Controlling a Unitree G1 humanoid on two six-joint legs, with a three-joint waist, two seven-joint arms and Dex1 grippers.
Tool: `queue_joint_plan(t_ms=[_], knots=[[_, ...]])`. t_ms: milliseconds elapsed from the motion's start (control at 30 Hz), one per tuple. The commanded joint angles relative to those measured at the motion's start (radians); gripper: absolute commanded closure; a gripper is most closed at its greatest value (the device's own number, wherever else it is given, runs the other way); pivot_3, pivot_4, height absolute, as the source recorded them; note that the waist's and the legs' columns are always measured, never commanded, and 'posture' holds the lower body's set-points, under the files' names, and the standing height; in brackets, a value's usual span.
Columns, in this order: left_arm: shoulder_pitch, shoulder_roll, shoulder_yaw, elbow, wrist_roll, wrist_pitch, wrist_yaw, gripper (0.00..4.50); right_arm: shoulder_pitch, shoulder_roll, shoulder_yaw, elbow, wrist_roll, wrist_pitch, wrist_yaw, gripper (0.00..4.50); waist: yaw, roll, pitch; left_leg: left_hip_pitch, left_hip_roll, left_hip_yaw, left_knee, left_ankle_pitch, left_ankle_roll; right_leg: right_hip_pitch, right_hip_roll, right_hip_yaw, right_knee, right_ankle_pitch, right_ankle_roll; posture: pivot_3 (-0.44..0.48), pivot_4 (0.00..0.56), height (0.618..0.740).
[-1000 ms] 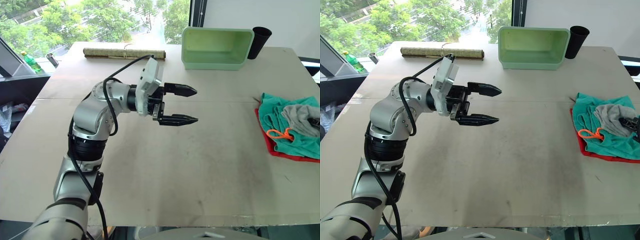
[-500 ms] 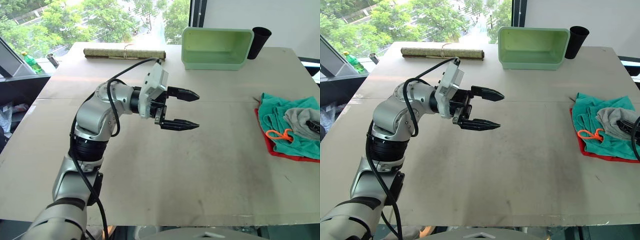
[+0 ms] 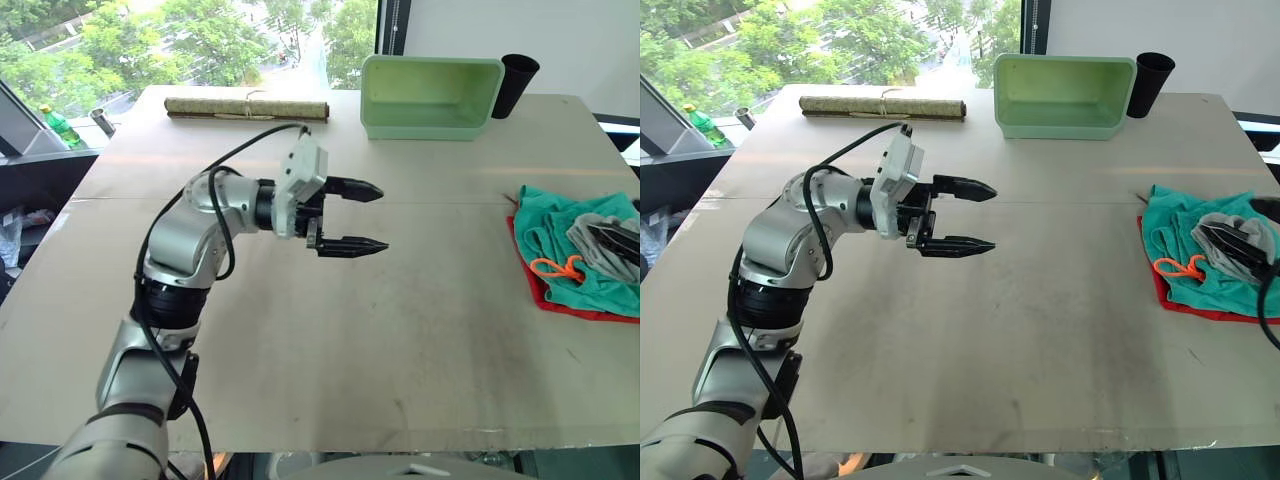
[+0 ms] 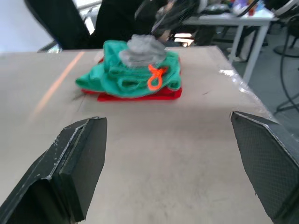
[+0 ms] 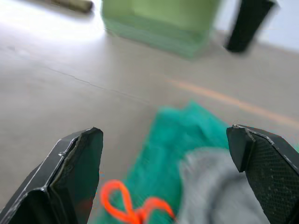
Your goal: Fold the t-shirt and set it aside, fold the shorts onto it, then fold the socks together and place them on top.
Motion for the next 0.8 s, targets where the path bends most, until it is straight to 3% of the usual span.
queue_joint_plan(t_ms=[33,200,433,633,800], knots=[[0.079,0.049,0.015,-0.058,0.054,-0.015,0.061,0.00,-0.023,0.041,0.113,-0.063,-0.006,-0.107,0.042,0.05,-0.003,0.000,0.000,0.000,0.000,0.000,0.000,0.000,0.000,0.000,0.000,0.000,0.000,0.000,-0.001,0.000,0.150,0.740],[0.227,0.073,0.051,-0.102,0.151,-0.038,0.225,0.00,-0.035,0.092,0.271,-0.037,-0.055,-0.226,0.102,0.05,0.004,0.000,0.000,0.000,0.000,0.000,0.000,0.000,0.000,0.000,-0.001,0.000,0.000,0.001,-0.001,0.000,0.150,0.740],[0.505,0.053,0.164,-0.277,0.152,0.000,0.409,0.00,0.039,0.178,0.424,0.011,-0.105,-0.376,0.202,0.05,0.012,0.000,0.000,0.000,0.000,0.000,-0.001,0.000,0.000,0.000,-0.002,-0.001,-0.002,0.001,-0.003,0.000,0.150,0.740],[0.722,0.002,0.211,-0.303,0.183,-0.135,0.486,0.00,0.086,0.300,0.485,0.010,-0.114,-0.413,0.142,0.05,0.019,0.000,0.000,0.001,0.000,0.000,0.000,0.000,0.000,0.001,-0.003,-0.001,-0.001,0.001,-0.003,0.000,0.150,0.740],[0.825,-0.018,0.215,-0.283,0.195,-0.218,0.493,0.00,0.164,0.316,0.515,0.017,-0.178,-0.490,0.141,0.05,0.021,0.000,-0.001,0.001,0.000,0.000,0.000,-0.003,0.004,0.002,-0.009,-0.003,-0.002,-0.001,-0.007,0.000,0.150,0.740]])
